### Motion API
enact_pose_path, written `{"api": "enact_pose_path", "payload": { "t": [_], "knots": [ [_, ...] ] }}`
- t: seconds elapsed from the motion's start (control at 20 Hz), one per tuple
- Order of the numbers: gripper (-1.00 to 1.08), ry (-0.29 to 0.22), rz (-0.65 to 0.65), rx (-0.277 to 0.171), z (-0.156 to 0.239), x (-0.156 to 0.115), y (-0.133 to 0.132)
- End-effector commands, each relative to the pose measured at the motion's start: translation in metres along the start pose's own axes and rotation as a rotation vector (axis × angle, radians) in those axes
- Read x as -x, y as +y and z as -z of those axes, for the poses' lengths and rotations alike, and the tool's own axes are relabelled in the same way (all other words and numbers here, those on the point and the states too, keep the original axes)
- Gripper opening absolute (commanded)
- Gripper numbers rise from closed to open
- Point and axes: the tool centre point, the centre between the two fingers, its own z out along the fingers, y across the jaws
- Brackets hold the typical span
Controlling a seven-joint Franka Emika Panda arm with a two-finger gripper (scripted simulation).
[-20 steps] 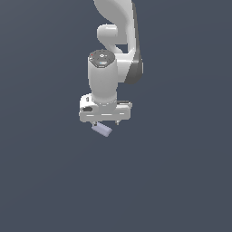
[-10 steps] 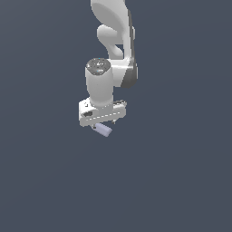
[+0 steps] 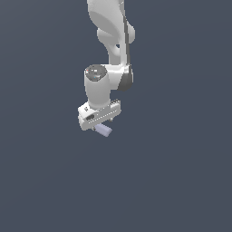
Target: Pick up the object and move it to a goal position.
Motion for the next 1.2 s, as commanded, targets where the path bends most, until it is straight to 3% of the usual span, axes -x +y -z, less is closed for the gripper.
{"api": "enact_pose_path", "payload": {
  "t": [0.0, 0.6, 1.15],
  "knots": [
    [1.00, -0.001, 0.063, -0.003, -0.007, 0.006, -0.001],
    [1.00, 0.002, 0.338, -0.019, -0.037, 0.032, -0.007],
    [1.00, 0.006, 0.455, -0.026, -0.049, 0.043, -0.010]
  ]
}}
